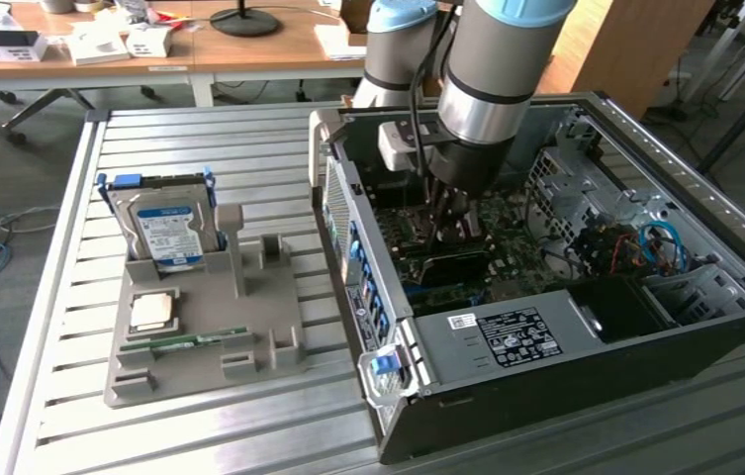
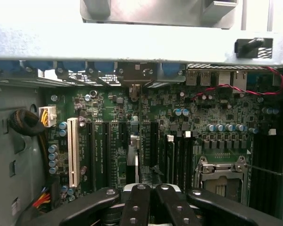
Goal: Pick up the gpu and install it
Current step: 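Press down on the gpu until it lock into place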
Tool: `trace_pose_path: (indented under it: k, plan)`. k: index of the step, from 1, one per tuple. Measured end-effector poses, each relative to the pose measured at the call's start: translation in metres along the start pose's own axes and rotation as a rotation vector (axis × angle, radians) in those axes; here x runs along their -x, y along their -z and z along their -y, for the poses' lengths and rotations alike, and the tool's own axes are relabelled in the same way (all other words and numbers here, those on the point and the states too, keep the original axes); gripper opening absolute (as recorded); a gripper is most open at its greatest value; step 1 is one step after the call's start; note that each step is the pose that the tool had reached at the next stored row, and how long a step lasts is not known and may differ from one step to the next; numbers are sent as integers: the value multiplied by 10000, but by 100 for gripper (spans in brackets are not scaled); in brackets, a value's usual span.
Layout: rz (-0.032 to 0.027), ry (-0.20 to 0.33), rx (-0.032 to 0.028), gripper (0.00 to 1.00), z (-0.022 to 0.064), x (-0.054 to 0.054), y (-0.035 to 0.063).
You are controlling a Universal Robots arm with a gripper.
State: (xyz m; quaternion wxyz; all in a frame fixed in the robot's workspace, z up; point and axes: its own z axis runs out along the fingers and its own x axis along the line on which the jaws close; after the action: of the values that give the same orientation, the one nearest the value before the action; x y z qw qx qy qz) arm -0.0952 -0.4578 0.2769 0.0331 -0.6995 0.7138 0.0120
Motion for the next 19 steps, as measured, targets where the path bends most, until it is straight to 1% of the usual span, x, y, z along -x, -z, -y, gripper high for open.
trace_pose_path:
  k: [10, 19]
  plan:
    - [2, 2, -1, 11, -14, 0, 1]
    - [1, -1, 1, 11, 4, 1, 18]
